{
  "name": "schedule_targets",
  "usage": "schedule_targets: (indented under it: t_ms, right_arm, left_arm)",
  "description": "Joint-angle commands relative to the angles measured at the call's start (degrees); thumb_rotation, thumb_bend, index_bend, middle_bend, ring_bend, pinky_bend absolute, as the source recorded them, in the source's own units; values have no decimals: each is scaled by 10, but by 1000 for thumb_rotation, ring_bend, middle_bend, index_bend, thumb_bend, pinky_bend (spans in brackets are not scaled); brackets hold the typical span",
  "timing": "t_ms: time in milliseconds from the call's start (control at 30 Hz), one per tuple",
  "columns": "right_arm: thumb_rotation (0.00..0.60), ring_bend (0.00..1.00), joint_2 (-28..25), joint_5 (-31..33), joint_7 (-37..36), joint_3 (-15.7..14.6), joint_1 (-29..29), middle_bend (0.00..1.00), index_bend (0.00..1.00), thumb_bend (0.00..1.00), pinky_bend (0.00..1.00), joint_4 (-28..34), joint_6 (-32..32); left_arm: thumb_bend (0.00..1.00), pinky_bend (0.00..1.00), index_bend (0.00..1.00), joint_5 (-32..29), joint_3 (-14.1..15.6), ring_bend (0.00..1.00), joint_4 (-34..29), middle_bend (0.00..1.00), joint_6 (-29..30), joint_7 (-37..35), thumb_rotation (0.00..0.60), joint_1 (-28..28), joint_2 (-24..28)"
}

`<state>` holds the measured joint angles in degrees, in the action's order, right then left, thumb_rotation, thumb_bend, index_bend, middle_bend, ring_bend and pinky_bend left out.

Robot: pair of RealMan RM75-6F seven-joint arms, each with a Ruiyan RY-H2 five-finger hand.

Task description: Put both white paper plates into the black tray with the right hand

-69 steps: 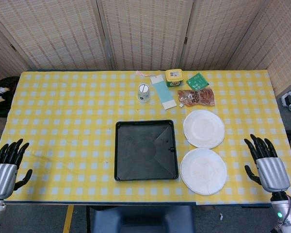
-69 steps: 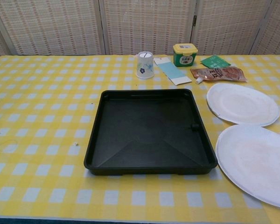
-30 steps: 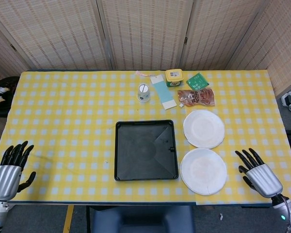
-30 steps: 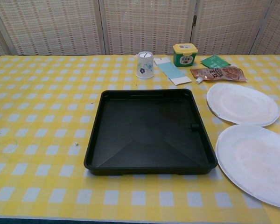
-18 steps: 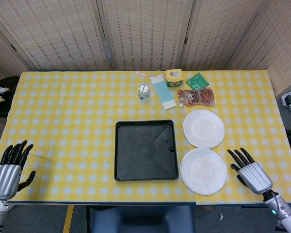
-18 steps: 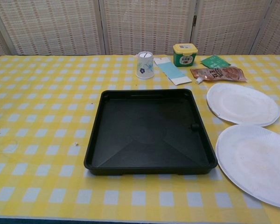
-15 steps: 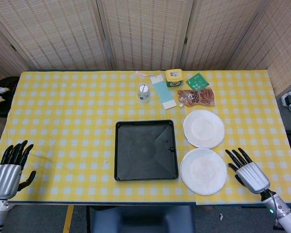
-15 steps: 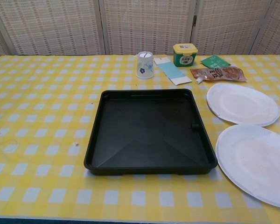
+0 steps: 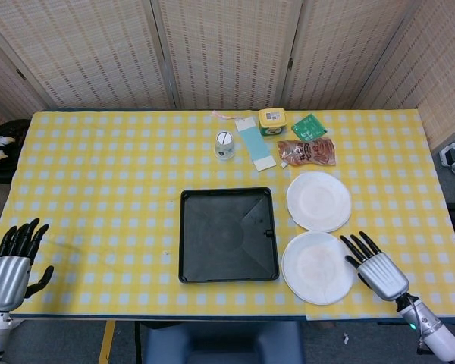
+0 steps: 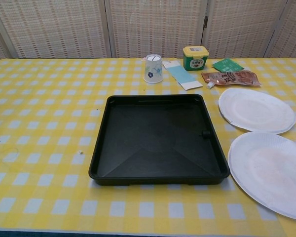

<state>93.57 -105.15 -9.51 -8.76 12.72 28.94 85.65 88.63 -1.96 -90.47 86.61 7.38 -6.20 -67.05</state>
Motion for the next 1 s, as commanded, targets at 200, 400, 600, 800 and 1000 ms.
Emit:
schedule_targets:
  t_ms: [200, 400, 600, 800, 1000]
  right_arm:
    - [600, 52, 22, -1, -5, -10, 8, 0, 362, 405, 0, -35, -2]
    - [600, 56, 35, 0, -14, -14, 14, 0, 362, 406, 0, -48, -7]
    - [600, 79, 50, 2, -24, -15, 20, 19, 381, 406, 0, -62, -3]
    - [600, 104, 63, 3, -34, -17, 24, 81, 491, 410, 0, -76, 7]
    - [600, 129, 72, 4, -41, -19, 27, 137, 568, 463, 0, -88, 14]
  left_arm:
    - [388, 0, 0, -3, -1, 0, -1, 0, -1, 0, 600, 0, 1]
    - [387, 0, 0, -7, -1, 0, -2, 0, -4, 1, 600, 0, 2]
    - [387, 0, 0, -7, -2, 0, -3, 0, -1, 1, 600, 1, 3]
    - [387, 0, 0, -4, -2, 0, -2, 0, 2, -1, 600, 1, 4]
    - [387, 0, 0, 0, -2, 0, 0, 0, 6, -3, 600, 2, 4]
